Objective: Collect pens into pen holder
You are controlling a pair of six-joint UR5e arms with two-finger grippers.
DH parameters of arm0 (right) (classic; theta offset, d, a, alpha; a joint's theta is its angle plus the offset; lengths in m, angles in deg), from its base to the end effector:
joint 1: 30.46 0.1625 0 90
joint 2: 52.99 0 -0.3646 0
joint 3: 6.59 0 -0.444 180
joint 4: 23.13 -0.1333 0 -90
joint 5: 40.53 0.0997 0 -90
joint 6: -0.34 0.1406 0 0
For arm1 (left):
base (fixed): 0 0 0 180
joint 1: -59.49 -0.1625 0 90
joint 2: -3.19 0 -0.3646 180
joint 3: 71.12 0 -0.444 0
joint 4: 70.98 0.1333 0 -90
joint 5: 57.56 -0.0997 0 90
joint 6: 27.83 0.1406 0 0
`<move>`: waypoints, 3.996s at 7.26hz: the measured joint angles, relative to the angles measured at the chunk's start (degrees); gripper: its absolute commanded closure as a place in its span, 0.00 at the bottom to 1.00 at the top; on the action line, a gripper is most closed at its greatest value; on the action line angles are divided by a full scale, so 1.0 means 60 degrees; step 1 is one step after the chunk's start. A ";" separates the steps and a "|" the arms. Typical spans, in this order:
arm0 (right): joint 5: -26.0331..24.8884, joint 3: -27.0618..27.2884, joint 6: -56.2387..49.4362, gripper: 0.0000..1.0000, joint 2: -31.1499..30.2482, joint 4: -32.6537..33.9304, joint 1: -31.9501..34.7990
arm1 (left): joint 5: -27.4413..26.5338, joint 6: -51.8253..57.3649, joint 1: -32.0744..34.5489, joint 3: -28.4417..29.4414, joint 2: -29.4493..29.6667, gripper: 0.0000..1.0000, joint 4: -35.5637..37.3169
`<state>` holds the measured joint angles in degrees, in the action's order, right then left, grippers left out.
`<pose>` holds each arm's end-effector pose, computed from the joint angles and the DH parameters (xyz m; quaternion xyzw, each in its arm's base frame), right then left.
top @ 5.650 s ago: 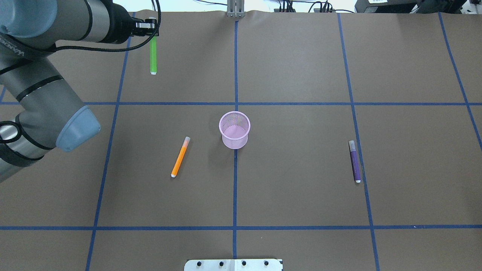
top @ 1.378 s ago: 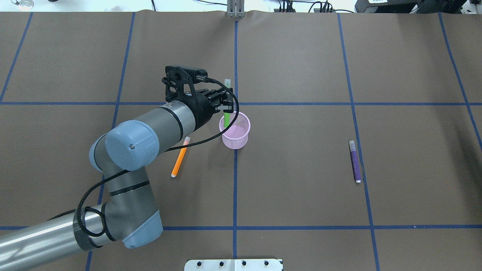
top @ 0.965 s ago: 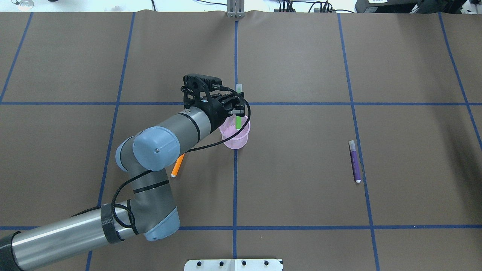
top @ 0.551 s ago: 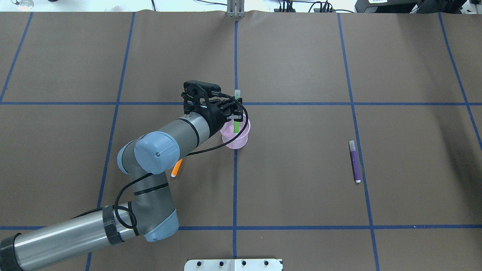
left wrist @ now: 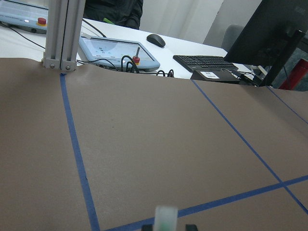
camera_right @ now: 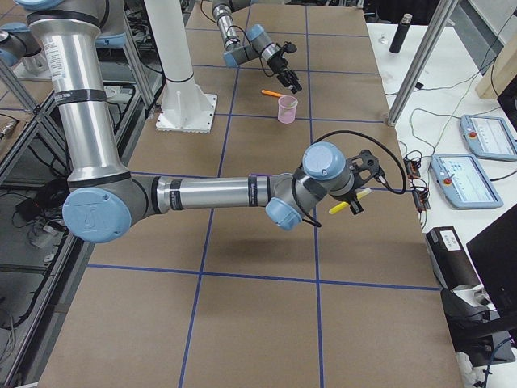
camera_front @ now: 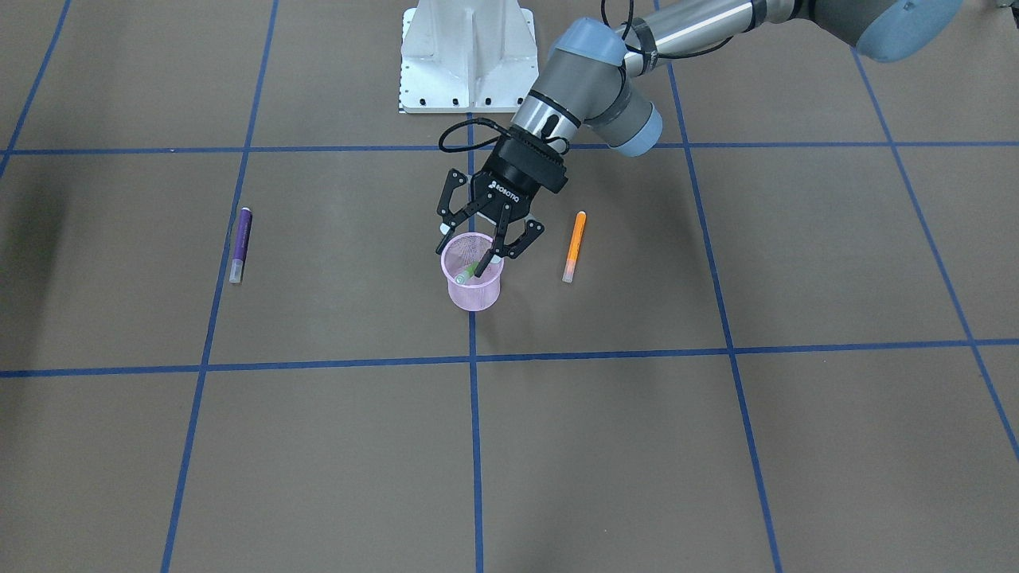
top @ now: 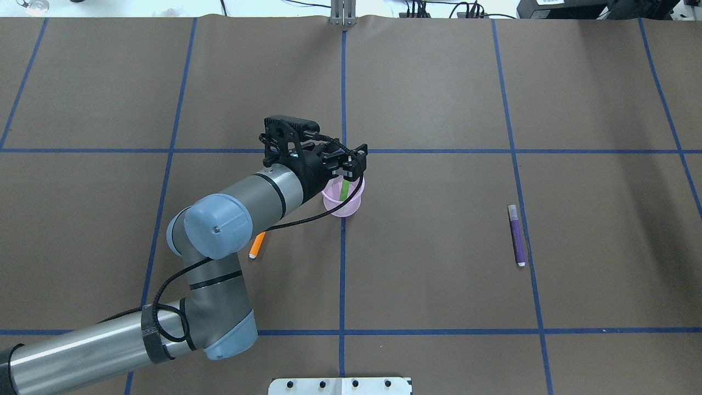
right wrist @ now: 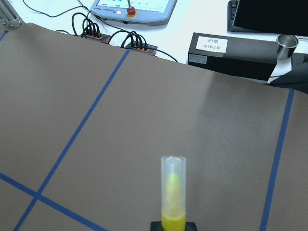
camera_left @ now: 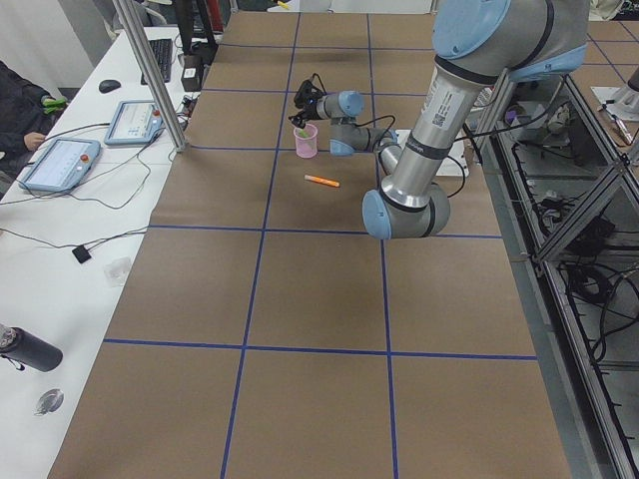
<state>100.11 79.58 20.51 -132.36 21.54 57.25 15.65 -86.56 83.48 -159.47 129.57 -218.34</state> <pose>-0.0010 -0.6402 0.4443 0.3148 -0.4542 -0.0594 0.8313 0.5798 -0.4484 0.0985 0.4201 0.5840 -0.0613 0.6919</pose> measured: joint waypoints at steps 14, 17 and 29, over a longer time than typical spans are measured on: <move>-0.7668 0.3374 0.5305 1.00 0.1614 -0.1643 -0.7577 | 0.6429 0.0687 0.1887 -0.0719 -0.0270 0.13 0.7924; -0.8280 0.3318 0.5249 1.00 0.1758 -0.1634 -0.8162 | 0.6445 0.0704 0.1544 -0.0583 -0.0401 0.14 0.7918; -0.9011 0.3207 0.5221 1.00 0.1950 -0.1575 -0.8882 | 0.6431 0.0874 0.1365 -0.0233 -0.0477 0.54 0.7905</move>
<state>46.05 98.82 51.84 -120.66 12.09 3.96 54.24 -81.31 91.67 -160.87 126.71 -170.91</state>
